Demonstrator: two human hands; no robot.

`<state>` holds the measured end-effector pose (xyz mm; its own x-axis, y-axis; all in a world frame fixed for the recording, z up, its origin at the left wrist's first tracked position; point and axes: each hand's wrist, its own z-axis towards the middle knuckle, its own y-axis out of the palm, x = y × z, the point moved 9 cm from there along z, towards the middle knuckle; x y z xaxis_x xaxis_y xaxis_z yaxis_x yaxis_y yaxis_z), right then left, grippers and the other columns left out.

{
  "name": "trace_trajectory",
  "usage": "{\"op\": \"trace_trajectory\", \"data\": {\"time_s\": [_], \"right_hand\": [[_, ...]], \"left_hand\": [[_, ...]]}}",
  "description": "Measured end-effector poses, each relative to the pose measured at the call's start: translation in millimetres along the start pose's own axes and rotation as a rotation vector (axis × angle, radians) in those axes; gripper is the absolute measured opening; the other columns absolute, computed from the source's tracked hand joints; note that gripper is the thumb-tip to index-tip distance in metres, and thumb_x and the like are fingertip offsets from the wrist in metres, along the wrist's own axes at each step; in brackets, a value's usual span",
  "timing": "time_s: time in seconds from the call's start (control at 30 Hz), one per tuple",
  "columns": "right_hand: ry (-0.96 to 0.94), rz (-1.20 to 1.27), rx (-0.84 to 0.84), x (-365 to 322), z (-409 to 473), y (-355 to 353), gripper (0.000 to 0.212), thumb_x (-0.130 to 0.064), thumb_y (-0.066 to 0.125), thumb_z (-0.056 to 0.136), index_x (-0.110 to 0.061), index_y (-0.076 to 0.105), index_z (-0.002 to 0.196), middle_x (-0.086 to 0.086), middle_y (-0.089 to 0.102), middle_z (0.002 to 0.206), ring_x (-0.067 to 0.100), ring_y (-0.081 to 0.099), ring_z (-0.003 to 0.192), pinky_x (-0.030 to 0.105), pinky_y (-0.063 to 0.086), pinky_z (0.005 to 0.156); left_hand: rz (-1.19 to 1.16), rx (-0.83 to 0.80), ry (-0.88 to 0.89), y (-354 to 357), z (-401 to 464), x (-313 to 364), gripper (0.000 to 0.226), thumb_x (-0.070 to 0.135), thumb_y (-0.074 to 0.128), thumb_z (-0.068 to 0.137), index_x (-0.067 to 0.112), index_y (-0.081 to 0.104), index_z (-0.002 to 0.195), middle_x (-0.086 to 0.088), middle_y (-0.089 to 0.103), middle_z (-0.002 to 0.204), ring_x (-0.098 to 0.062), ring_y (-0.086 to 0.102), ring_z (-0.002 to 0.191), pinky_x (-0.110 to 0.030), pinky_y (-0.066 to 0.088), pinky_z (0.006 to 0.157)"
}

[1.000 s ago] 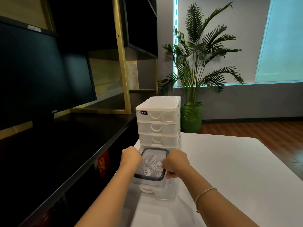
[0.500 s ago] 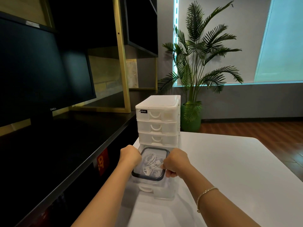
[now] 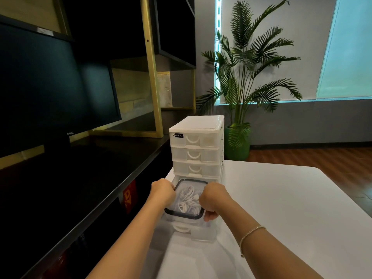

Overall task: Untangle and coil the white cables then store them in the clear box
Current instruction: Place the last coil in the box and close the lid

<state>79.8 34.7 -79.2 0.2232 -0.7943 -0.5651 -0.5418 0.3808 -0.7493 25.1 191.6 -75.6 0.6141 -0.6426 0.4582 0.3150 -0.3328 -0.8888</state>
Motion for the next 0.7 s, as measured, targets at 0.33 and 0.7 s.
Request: {"op": "trace_trajectory", "data": {"time_s": [0.33, 0.7], "right_hand": [[0.020, -0.010, -0.145, 1, -11, 14, 0.016, -0.009, 0.040, 0.096, -0.004, 0.047, 0.083, 0.006, 0.052, 0.057, 0.009, 0.050, 0.039, 0.017, 0.045, 0.050], [-0.155, 0.018, -0.014, -13, -26, 4, 0.012, -0.004, 0.044, 0.091, -0.002, 0.055, 0.095, 0.010, 0.054, 0.079, 0.011, 0.047, 0.051, 0.017, 0.043, 0.048]], "left_hand": [[0.173, -0.084, 0.030, 3, -13, -2, 0.038, 0.000, 0.053, 0.089, 0.011, 0.056, 0.125, -0.010, 0.058, 0.116, -0.023, 0.061, 0.094, -0.028, 0.057, 0.082], [0.112, -0.093, -0.026, 1, -22, -8, 0.024, 0.005, 0.059, 0.088, 0.010, 0.063, 0.112, -0.011, 0.061, 0.107, -0.022, 0.064, 0.090, -0.029, 0.059, 0.078]]}}
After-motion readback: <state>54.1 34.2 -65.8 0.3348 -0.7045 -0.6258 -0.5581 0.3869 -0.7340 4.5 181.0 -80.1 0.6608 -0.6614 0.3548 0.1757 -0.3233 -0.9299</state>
